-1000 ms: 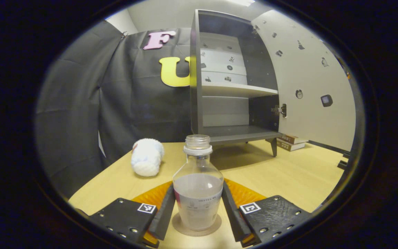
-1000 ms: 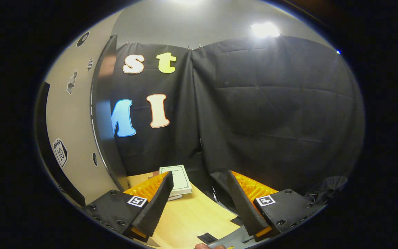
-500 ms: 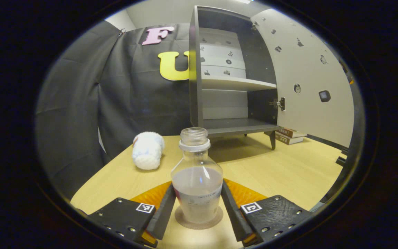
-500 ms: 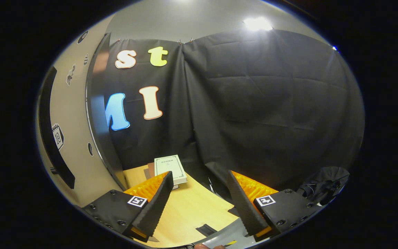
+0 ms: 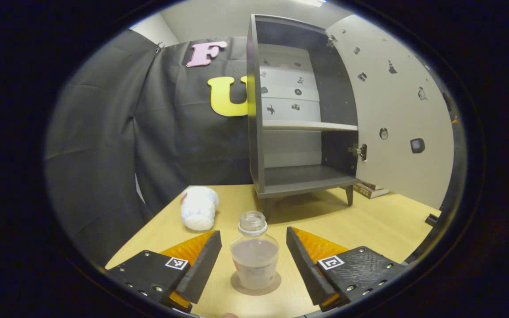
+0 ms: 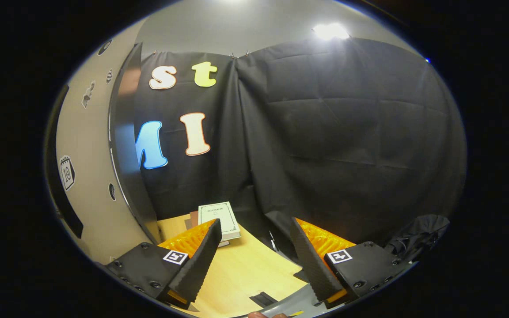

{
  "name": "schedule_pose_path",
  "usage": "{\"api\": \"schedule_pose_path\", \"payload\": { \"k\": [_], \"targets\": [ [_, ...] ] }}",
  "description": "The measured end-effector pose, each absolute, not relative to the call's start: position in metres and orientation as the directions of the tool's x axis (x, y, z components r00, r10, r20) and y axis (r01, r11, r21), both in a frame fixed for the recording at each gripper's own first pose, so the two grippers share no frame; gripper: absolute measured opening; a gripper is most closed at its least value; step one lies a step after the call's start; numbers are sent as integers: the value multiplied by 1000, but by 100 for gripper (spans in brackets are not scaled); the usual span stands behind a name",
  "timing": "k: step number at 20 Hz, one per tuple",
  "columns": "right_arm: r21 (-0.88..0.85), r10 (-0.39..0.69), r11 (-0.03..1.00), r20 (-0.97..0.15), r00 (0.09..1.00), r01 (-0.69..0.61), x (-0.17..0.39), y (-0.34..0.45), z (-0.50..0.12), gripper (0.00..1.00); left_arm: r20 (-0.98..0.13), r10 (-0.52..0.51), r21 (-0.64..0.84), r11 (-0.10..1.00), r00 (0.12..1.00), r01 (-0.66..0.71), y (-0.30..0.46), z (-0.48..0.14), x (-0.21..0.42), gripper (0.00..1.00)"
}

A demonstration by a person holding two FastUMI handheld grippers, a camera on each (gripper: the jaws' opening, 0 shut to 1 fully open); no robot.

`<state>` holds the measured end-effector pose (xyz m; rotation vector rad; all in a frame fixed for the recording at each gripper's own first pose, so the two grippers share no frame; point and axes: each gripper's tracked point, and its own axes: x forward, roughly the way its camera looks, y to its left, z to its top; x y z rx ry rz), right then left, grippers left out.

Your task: Open the cabinet door with the right hand, grasp the bottle in the cabinet with the left hand and place it on the coaster, then close the cabinet door with the right hand.

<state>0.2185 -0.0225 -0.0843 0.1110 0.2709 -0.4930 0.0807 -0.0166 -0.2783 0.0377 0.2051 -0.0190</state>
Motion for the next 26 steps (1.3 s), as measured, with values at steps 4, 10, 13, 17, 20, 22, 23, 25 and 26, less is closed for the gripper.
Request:
{"api": "schedule_pose_path", "payload": {
  "k": [4,10,13,17,20,22,23,25,26],
  "targets": [
    [53,-386,906,-306,871,420,235,-30,-103,94,-163,118,51,993,980,-111,-8,-209,45,90],
    [151,-248,946,-235,940,287,254,-21,-76,94,-109,148,-10,989,983,-150,-59,-97,26,89],
    [132,-155,975,-181,971,180,262,-10,-53,98,-136,142,-13,989,980,-146,-90,-61,30,90],
    [95,-6,995,-128,992,18,263,12,-30,98,-119,163,18,987,980,-162,-125,-11,30,90],
    [79,113,991,-121,986,-104,256,32,-17,93,-128,161,-10,987,979,-163,-155,11,27,89],
    [87,188,980,-122,975,-178,251,45,-9,93,-133,163,-30,985,978,-168,-170,23,21,89],
    [85,216,975,-116,970,-207,250,49,-4,93,-131,178,-31,983,975,-184,-174,28,18,89],
    [88,262,964,-118,958,-253,248,58,1,93,-141,208,-31,976,968,-215,-176,34,12,90],
    [92,285,957,-124,950,-275,247,65,2,98,-147,219,-33,974,965,-226,-176,36,10,90]
  ]
}}
